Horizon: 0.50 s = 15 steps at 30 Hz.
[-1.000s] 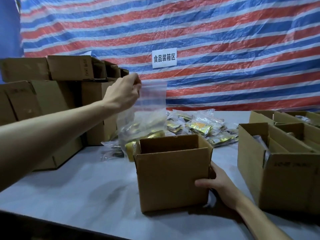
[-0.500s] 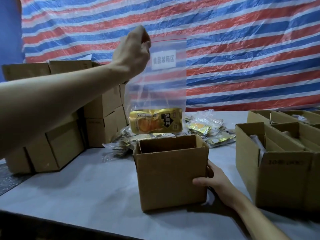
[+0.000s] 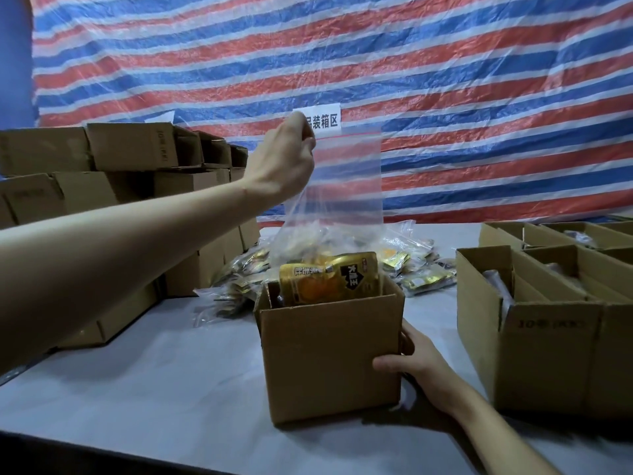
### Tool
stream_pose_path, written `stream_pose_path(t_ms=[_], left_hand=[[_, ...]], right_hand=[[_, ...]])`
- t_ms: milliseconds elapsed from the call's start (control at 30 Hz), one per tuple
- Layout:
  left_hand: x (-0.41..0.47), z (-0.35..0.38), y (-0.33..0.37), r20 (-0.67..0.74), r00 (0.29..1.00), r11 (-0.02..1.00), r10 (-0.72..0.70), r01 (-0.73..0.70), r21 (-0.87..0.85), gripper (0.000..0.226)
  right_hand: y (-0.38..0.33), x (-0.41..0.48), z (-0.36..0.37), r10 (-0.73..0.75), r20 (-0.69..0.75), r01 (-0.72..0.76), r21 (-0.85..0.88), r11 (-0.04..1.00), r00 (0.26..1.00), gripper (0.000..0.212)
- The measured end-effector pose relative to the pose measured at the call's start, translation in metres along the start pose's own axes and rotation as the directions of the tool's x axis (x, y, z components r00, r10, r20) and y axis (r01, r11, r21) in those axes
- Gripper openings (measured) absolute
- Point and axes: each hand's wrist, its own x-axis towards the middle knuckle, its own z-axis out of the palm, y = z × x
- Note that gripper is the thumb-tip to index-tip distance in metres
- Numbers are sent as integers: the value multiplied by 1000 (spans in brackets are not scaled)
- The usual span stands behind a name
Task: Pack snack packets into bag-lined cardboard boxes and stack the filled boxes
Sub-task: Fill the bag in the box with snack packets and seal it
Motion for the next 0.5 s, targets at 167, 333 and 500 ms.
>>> stream_pose_path(t_ms=[167,333,500], left_hand=[[-15,18,-15,17,999,996,-29,28,84,13],[-45,37,-26,205,978,998,42,-51,42,9],[-55,38,-30,318,939,991,130,-134,-7,18]], right_hand=[[2,1,0,9,-4,-8,13,1000,1000,86],[1,1,0,10,-8,-10,2,1000,1000,89],[2,1,1,4,-4,-4,15,1000,1000,85]])
